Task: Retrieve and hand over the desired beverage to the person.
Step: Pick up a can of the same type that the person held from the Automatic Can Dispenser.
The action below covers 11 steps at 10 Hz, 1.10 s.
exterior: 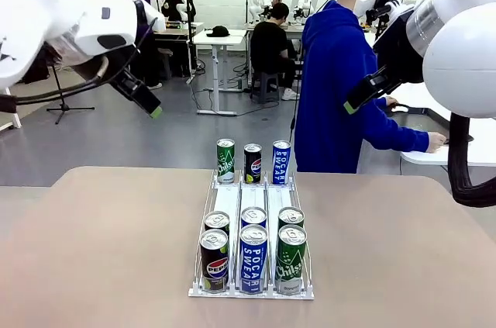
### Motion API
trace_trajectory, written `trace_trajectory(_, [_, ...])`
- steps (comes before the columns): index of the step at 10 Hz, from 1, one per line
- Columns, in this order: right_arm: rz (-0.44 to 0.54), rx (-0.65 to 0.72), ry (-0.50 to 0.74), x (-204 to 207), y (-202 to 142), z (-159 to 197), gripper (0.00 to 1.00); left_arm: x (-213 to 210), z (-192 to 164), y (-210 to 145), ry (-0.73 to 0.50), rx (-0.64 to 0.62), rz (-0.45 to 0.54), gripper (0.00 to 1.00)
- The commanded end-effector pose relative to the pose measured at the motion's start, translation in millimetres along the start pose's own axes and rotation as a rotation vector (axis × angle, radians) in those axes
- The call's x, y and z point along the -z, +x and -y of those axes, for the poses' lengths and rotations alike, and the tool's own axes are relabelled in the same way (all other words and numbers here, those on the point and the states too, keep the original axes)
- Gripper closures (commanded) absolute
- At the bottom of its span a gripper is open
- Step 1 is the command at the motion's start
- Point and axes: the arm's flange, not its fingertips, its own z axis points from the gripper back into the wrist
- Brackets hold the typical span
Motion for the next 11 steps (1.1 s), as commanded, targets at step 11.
trace_trajectory(11, [0.085,0.448,0.467,-83.4,-124.8,190.8,0.0,-100.4,-160.7,-82.3,-0.512,-0.333,0.188,0.0])
